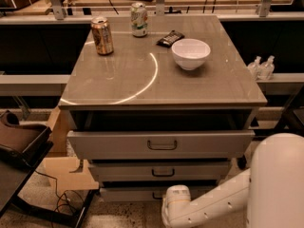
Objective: Open bottom drawer
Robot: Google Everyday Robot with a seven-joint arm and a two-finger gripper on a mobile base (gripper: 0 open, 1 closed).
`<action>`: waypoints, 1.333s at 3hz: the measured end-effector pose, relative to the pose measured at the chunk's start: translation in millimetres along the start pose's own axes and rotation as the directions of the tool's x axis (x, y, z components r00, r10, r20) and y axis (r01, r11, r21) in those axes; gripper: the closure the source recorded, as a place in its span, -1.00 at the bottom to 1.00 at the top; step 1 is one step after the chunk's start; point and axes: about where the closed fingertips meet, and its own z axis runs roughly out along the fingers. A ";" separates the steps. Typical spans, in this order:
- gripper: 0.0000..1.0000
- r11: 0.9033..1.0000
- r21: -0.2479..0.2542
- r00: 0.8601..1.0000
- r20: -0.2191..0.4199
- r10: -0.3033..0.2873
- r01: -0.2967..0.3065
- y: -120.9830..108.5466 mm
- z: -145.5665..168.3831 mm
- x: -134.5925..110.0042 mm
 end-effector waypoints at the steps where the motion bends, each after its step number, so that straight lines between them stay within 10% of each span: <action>1: -1.00 1.000 -0.007 0.999 0.016 -0.029 0.029 -5.6 13.9 -7.4; 4: -1.00 0.995 -0.058 0.997 -0.007 -0.082 0.082 -29.6 51.7 -12.3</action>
Offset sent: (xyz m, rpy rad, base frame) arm 0.0352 0.0208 -0.0346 0.0042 0.0142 0.0832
